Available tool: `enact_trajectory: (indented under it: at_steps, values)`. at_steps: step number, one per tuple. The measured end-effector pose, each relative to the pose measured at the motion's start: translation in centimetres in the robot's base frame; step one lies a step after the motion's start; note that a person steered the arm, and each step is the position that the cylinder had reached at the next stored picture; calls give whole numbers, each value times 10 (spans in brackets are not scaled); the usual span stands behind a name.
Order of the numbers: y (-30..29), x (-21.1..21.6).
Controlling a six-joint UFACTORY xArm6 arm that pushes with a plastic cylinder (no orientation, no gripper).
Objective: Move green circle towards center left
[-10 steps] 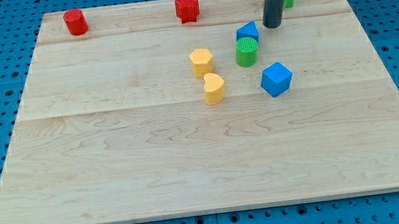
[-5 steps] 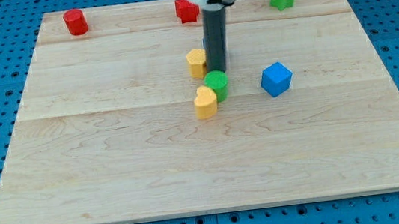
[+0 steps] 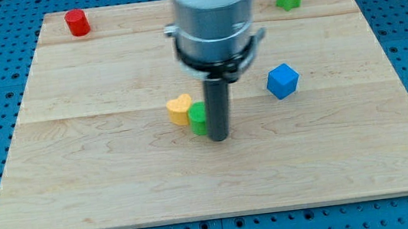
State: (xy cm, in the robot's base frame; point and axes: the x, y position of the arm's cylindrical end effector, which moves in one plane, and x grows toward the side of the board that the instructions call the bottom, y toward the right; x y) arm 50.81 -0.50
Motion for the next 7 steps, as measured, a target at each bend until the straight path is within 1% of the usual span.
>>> enact_trajectory:
  at_steps: [2,5,7]
  values:
    - [-8,-44]
    - [-19,-87]
    - [-26,-103]
